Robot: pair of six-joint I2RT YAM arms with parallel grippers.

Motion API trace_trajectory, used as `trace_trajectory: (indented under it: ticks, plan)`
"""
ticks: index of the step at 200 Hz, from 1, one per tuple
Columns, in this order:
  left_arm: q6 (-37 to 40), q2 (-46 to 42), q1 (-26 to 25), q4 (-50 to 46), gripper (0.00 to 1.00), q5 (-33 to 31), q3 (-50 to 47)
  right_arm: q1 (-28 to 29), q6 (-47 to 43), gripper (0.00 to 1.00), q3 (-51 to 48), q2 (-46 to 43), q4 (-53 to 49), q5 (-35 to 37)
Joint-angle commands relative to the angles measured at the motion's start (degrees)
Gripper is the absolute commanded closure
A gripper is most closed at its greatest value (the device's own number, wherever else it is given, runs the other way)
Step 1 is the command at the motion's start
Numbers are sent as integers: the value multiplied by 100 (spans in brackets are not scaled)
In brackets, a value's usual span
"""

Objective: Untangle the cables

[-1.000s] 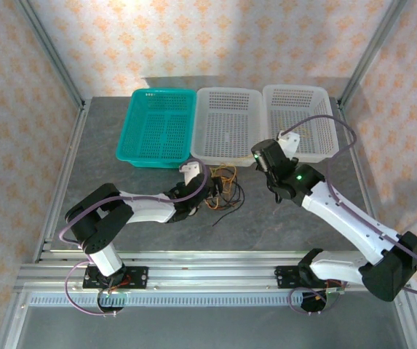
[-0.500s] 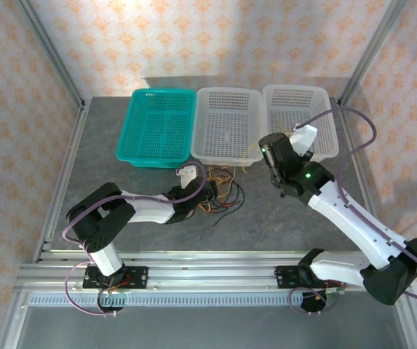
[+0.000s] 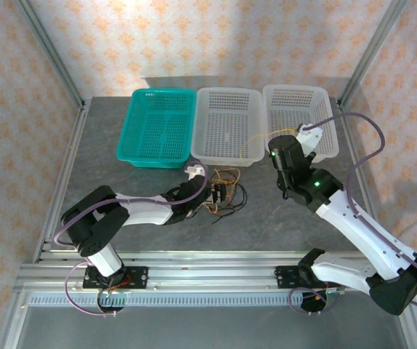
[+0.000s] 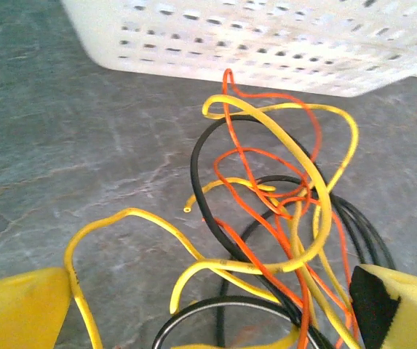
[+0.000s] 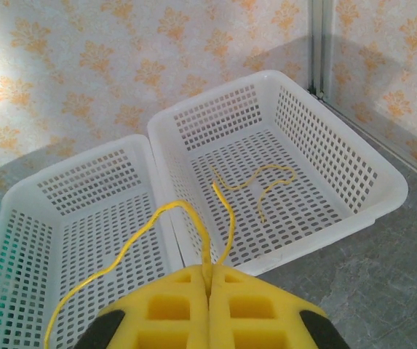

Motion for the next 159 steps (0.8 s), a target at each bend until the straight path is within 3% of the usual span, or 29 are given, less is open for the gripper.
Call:
trace_trajectory:
  ticks: [1, 40, 102, 159]
  plan:
    - [114, -251, -31, -157, 0, -137, 188, -15, -71, 100, -81, -49, 137, 35]
    - [-18, -519, -38, -834, 0, -583, 263, -14, -193, 100, -137, -62, 175, -50]
    - [166, -1513, -32, -477, 0, 254, -162, -14, -507, 100, -414, -282, 554, -701]
    - [619, -1862, -34, -915, 1, 34, 517, -15, -436, 100, -316, -205, 583, -388]
